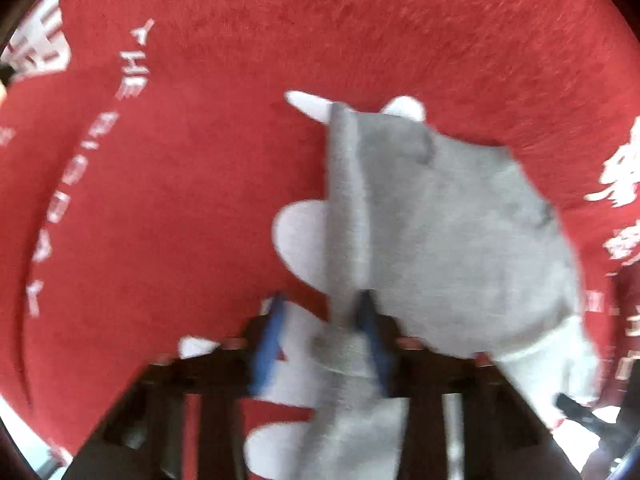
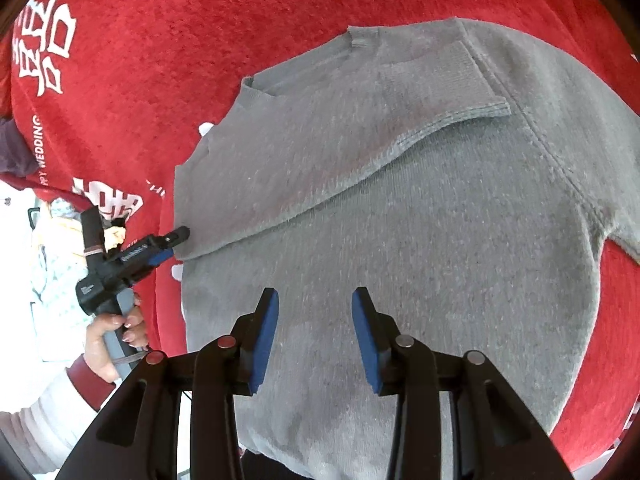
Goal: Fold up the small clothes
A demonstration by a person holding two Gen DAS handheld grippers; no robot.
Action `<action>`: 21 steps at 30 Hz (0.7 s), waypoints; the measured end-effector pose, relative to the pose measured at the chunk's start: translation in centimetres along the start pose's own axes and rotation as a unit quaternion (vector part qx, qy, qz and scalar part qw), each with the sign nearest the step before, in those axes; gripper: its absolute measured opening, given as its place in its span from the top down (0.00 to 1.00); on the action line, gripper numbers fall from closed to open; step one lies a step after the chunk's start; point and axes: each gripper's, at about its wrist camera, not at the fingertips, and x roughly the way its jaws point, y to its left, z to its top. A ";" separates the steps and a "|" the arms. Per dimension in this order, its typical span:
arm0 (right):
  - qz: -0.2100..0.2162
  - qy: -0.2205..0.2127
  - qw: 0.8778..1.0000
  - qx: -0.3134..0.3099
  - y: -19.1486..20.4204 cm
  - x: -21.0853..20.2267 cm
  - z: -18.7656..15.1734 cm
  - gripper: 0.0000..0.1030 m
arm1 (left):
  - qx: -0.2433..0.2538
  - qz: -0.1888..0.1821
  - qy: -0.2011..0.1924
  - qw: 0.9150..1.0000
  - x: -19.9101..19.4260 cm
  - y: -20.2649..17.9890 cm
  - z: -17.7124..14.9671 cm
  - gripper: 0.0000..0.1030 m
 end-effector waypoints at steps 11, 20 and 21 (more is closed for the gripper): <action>-0.009 -0.004 1.000 -0.008 -0.4 -1.7 -1.5 0.59 | 0.029 0.093 -0.019 0.995 -0.8 -0.4 -0.4 0.74; -0.007 -0.014 1.000 0.026 -1.8 -3.3 -2.6 0.59 | 0.047 0.109 0.019 0.993 -2.5 -4.5 -4.7 0.72; -0.006 -0.015 0.999 0.027 -2.0 -3.6 -2.7 0.56 | 0.049 0.107 0.022 0.993 -2.7 -5.0 -5.2 0.46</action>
